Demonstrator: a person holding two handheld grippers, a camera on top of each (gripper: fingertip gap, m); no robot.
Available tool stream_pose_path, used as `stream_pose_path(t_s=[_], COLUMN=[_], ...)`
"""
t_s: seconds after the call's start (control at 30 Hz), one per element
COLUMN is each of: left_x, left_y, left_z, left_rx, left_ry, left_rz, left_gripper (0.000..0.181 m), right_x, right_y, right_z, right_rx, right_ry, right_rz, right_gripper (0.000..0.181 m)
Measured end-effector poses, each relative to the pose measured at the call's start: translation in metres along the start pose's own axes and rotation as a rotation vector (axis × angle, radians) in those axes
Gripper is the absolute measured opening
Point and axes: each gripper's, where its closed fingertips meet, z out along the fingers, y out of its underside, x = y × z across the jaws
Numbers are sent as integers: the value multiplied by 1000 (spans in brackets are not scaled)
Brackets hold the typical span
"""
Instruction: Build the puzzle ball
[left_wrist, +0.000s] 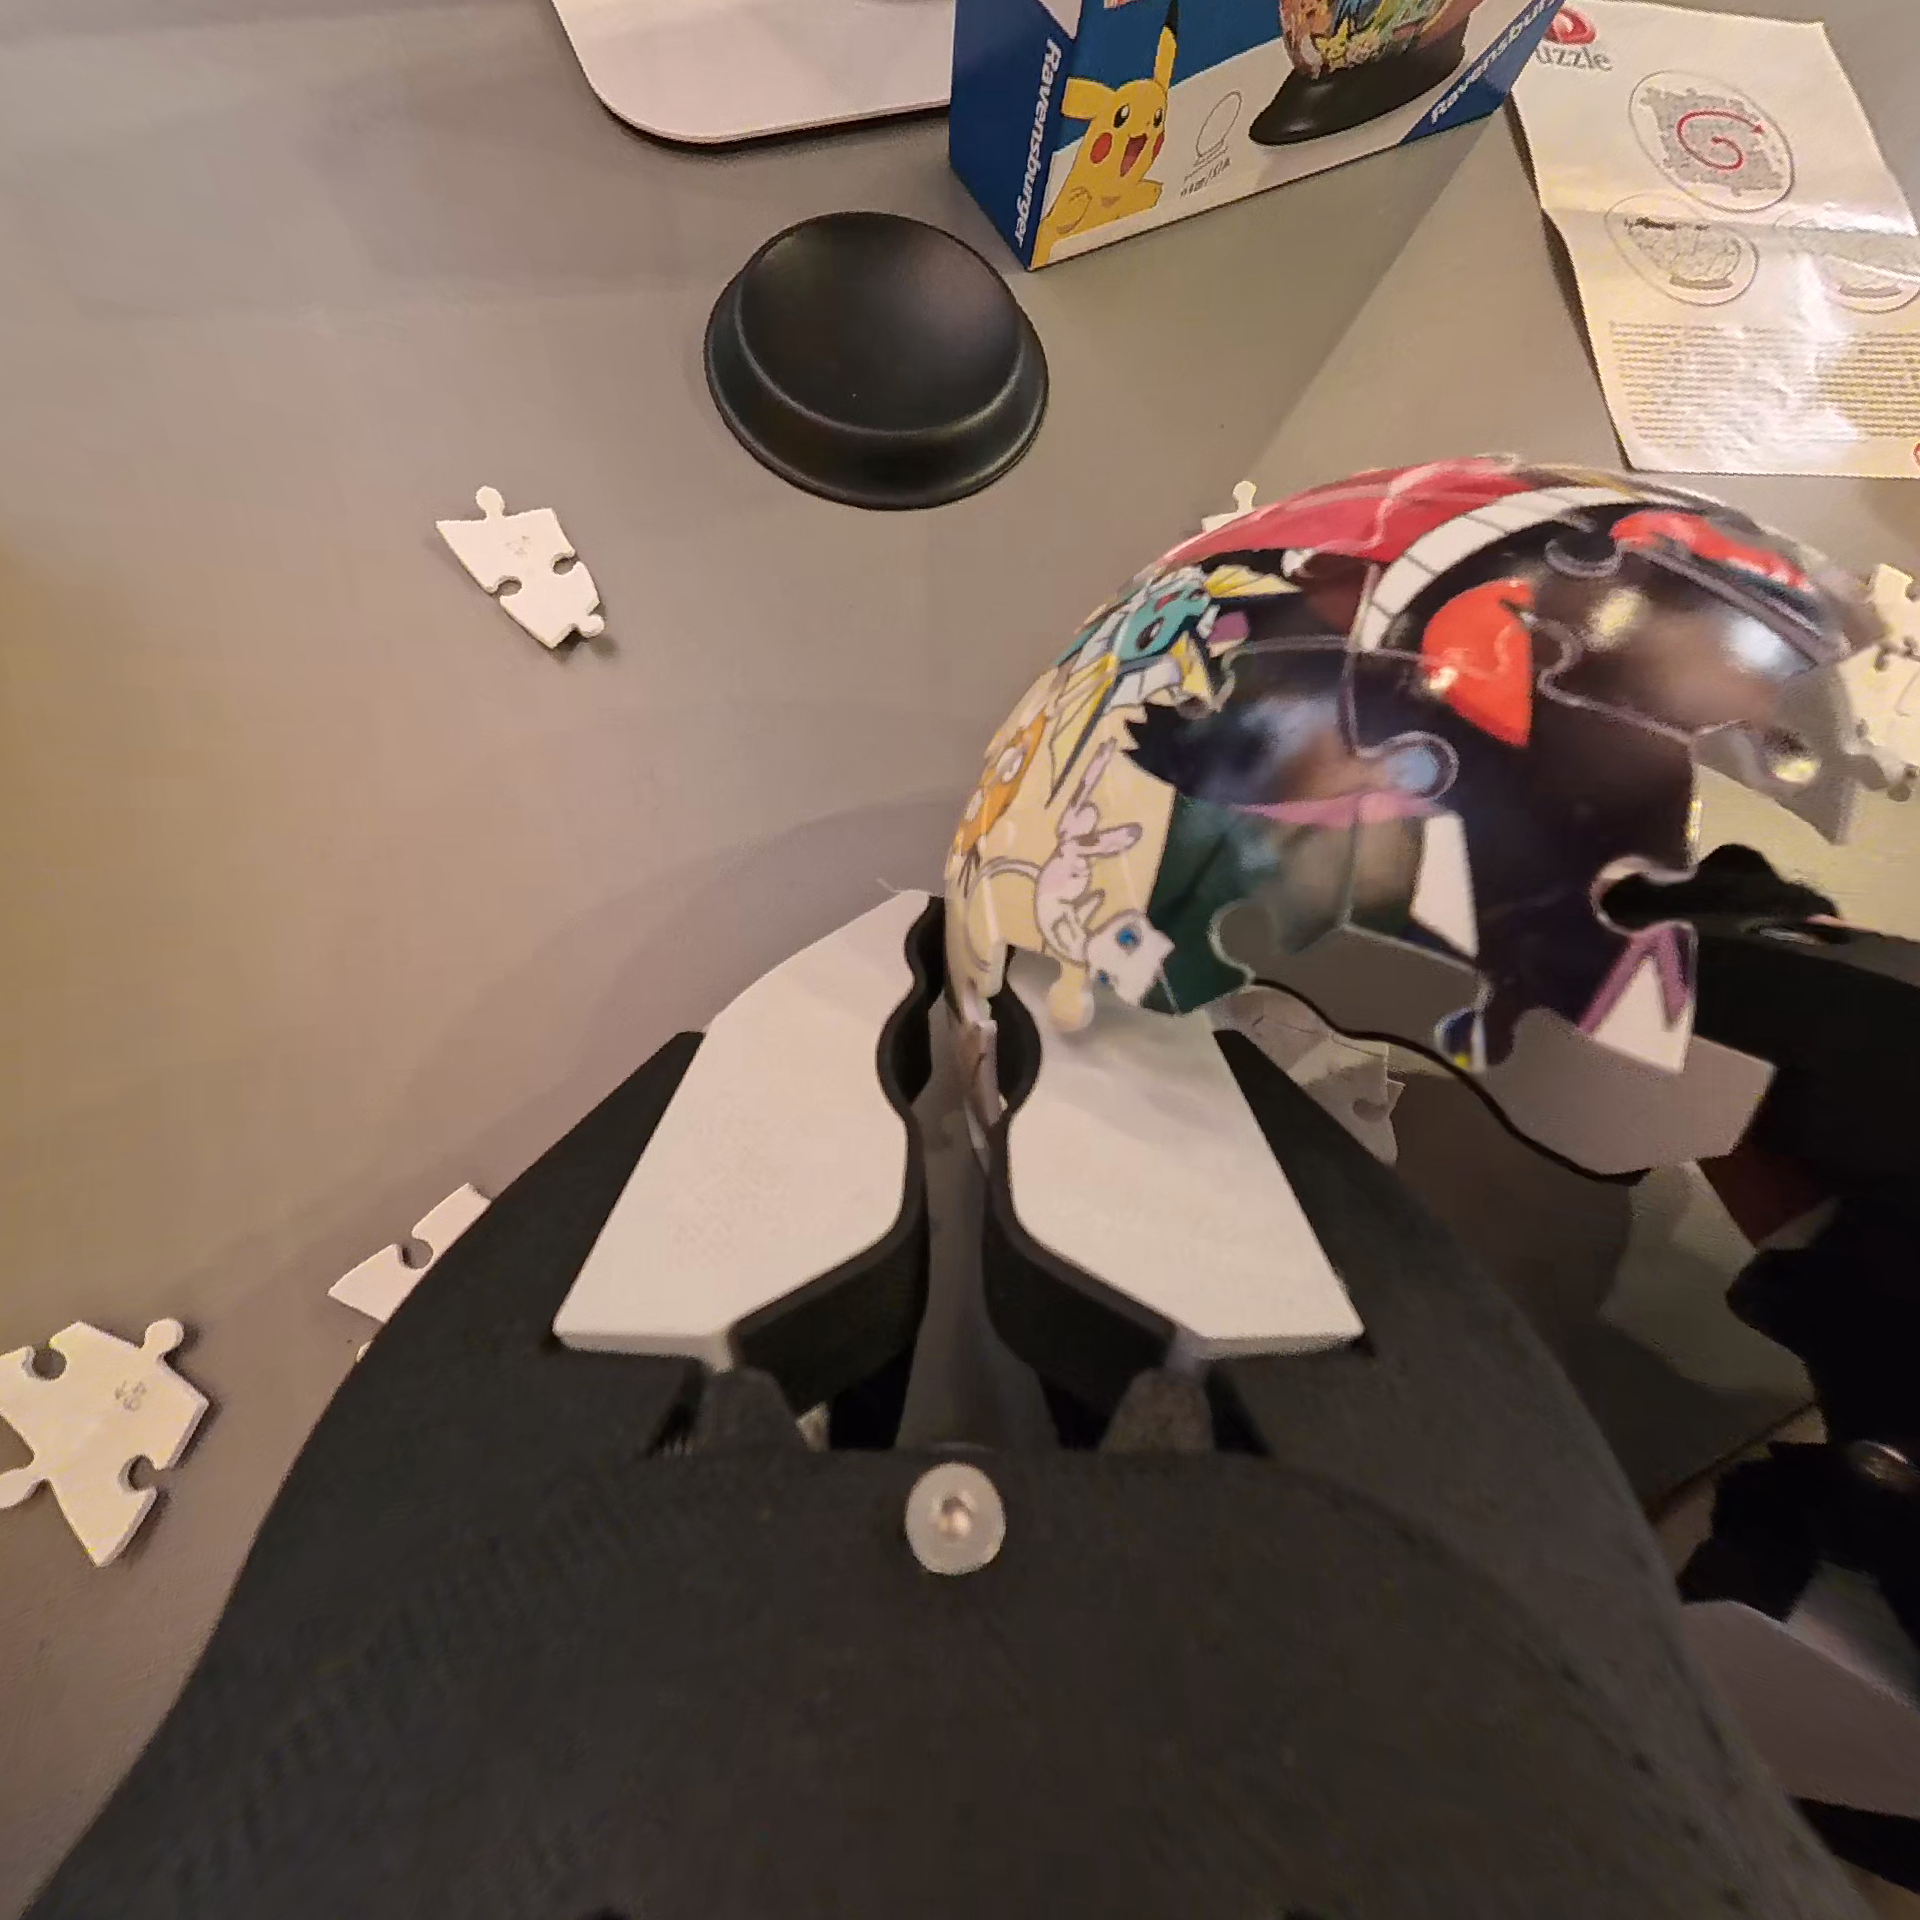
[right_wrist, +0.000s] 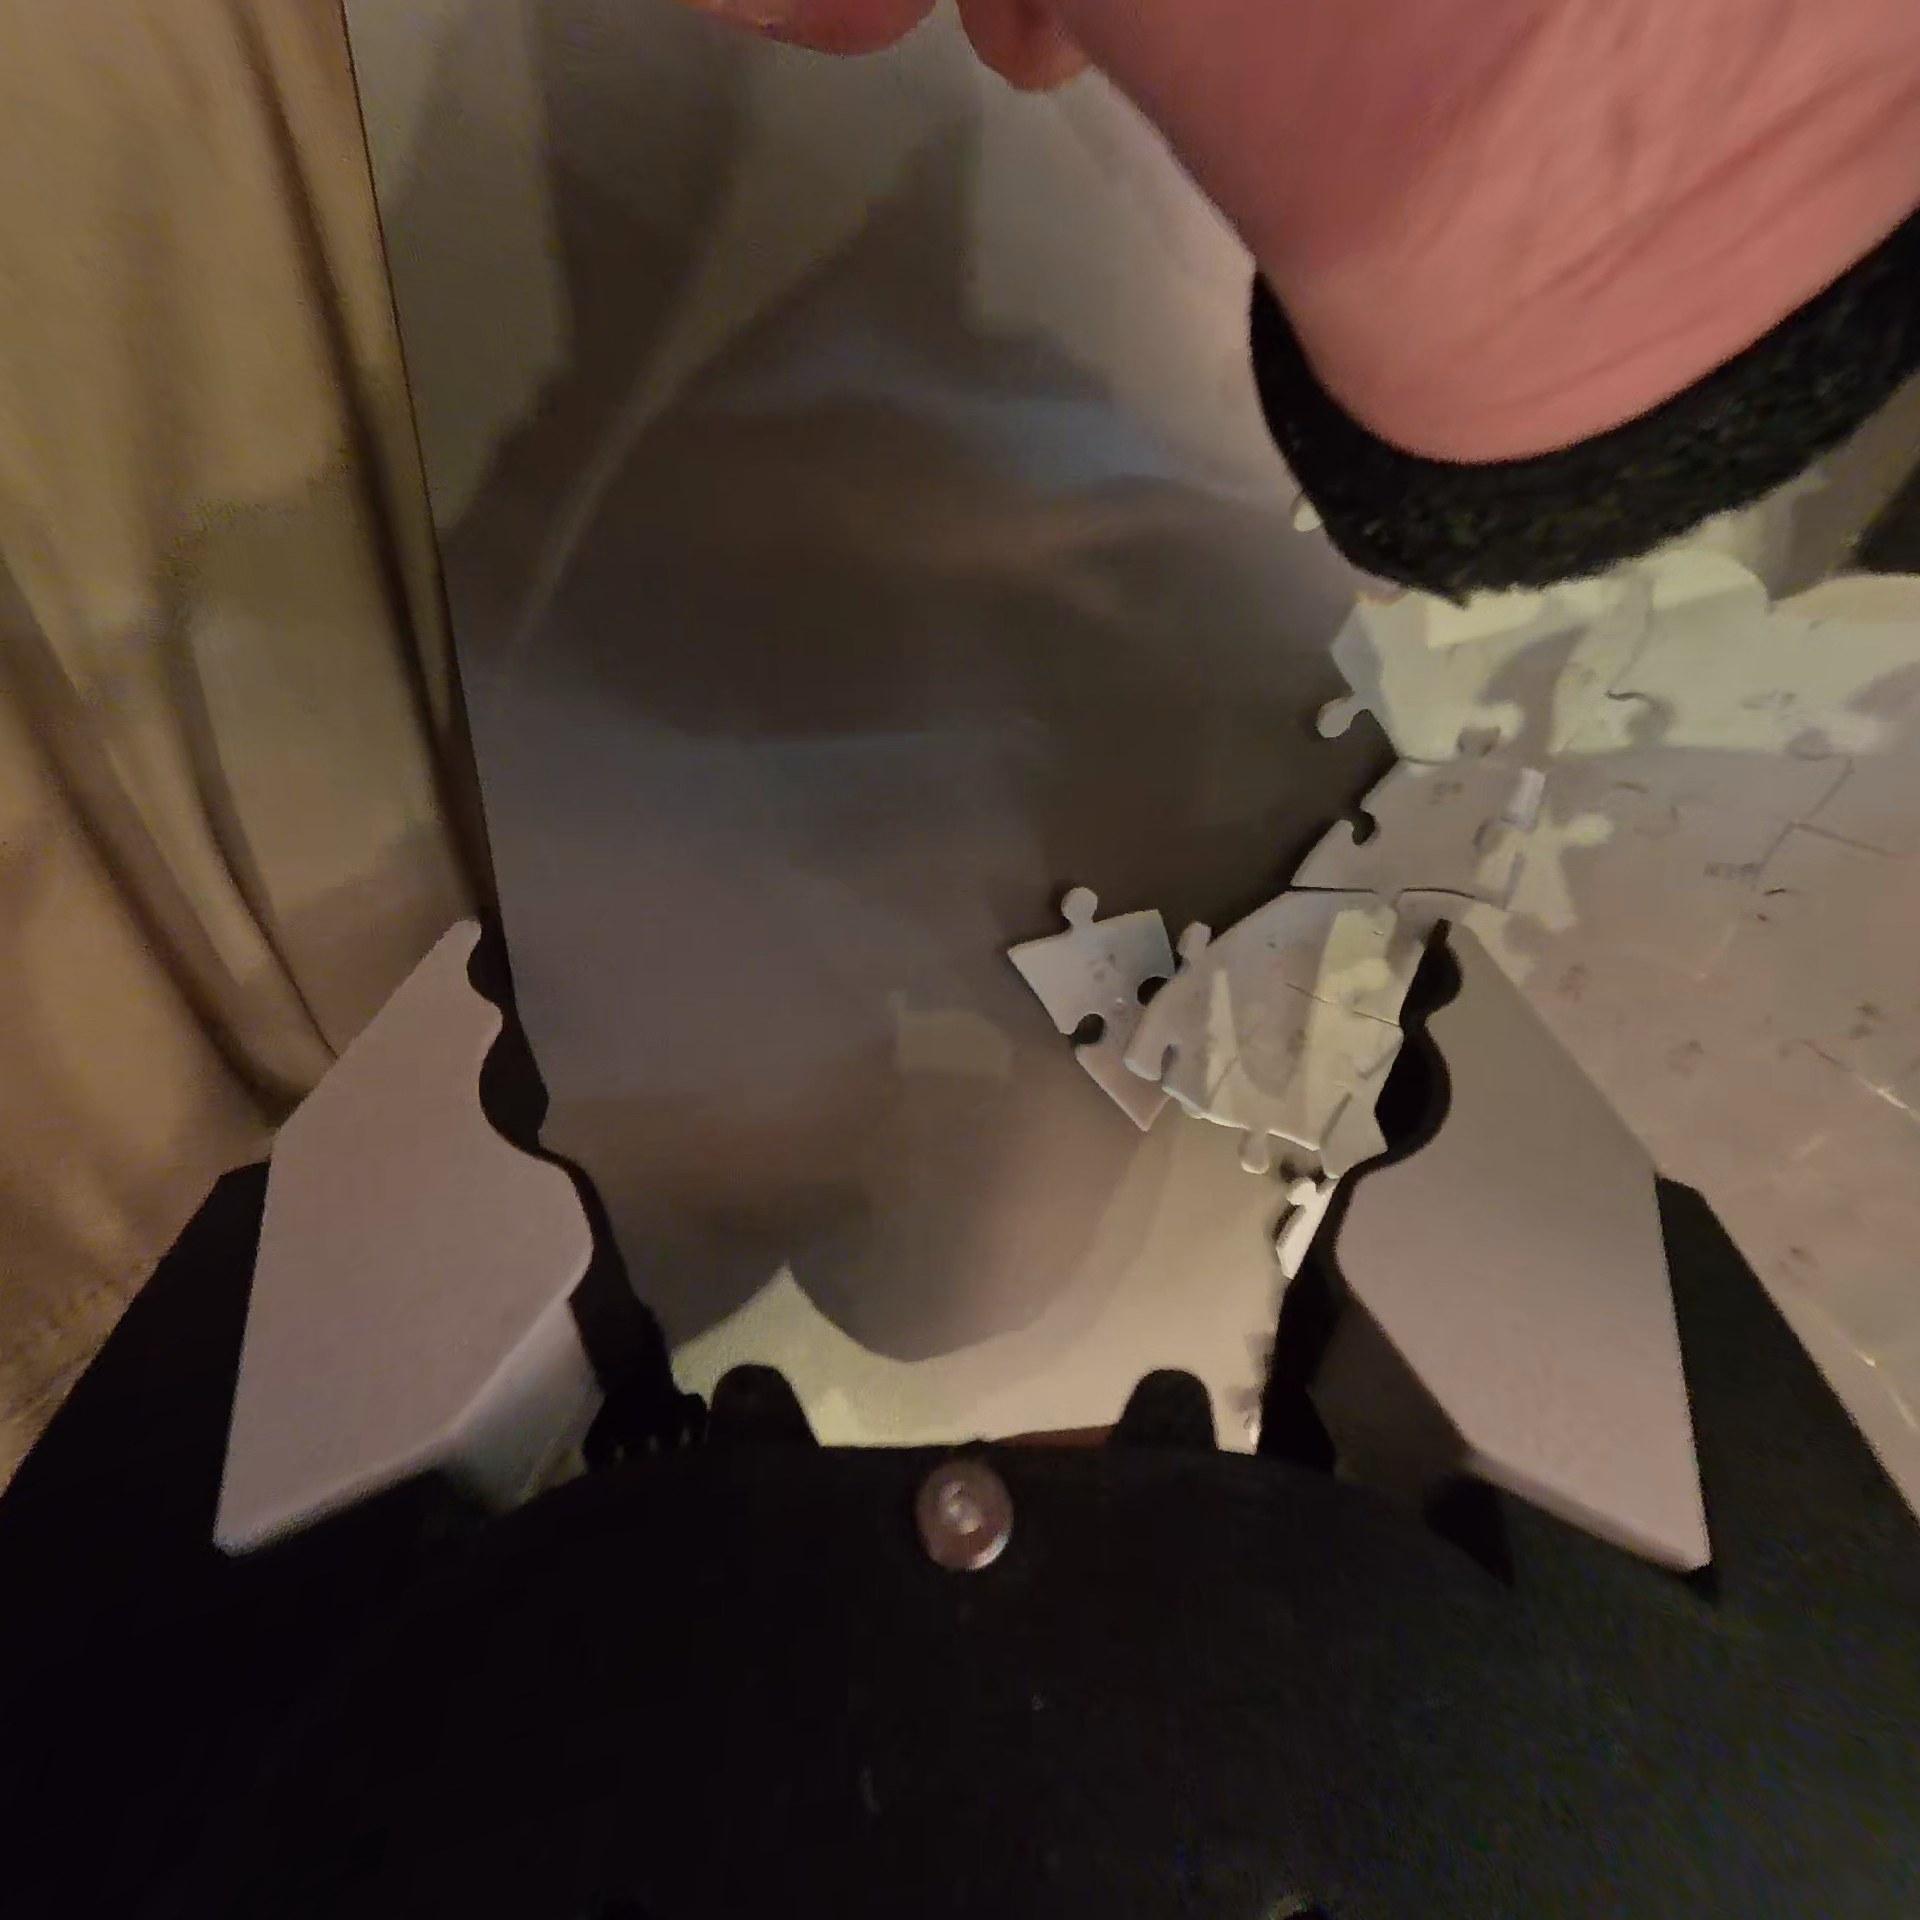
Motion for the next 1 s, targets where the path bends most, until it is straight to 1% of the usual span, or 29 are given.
stream_pose_path(t_s=[0.03, 0.2, 0.37, 0.57, 0.77, 1.0], left_x=[0, 0, 0, 2, 4, 4], left_y=[0, -1, -1, -2, -2, -7], left_z=[0, 1, 1, -1, -2, -7], left_rx=[-2, -5, -7, -19, -33, -28], left_ry=[0, 7, 27, 74, 105, 150], left_rz=[2, -5, -18, -24, -23, -45], left_gripper=[5, 6, 7, 16, 18, 24], right_x=[0, -1, -1, -3, -3, -3], right_y=[1, 3, 3, 4, 4, 6], right_z=[0, -1, -1, -3, -3, -10], right_rx=[-12, -65, -56, -47, -48, -37], right_ry=[-4, -25, -22, -40, -47, -75], right_rz=[-3, -14, -19, -18, -25, -15], right_gripper=[160, 160, 161, 160, 159, 150])
